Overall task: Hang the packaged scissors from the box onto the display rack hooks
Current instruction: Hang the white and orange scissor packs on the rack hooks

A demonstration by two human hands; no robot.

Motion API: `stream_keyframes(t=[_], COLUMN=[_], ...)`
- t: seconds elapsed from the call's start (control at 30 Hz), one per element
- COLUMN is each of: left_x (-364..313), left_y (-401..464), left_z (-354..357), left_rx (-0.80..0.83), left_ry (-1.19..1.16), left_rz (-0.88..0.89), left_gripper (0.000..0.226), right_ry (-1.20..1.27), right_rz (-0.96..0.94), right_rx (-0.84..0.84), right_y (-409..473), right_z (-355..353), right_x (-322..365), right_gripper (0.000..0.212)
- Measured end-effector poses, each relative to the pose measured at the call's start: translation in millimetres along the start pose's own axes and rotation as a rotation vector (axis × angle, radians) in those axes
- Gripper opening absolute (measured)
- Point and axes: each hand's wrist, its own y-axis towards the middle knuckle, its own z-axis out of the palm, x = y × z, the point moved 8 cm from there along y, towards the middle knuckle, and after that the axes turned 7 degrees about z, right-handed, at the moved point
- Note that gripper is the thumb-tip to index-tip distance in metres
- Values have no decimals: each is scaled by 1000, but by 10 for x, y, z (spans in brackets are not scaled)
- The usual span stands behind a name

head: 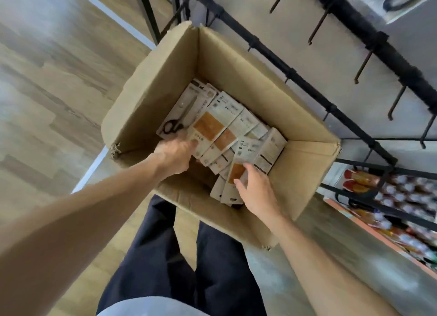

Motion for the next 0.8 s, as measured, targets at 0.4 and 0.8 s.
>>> stream_keyframes(t=[0.4,0.8], left_x=[-21,234], left_y=[259,549], left_z=[392,356], left_rx=[-25,44], left_ry=[190,270], left_rz=[-102,6], left_gripper=[45,48], right_ry=[102,-205], right_rz=[7,-433], right_rx=[-24,-262], right_y=[124,630], right_z=[280,484], right_x=[-314,533], right_gripper=[54,55])
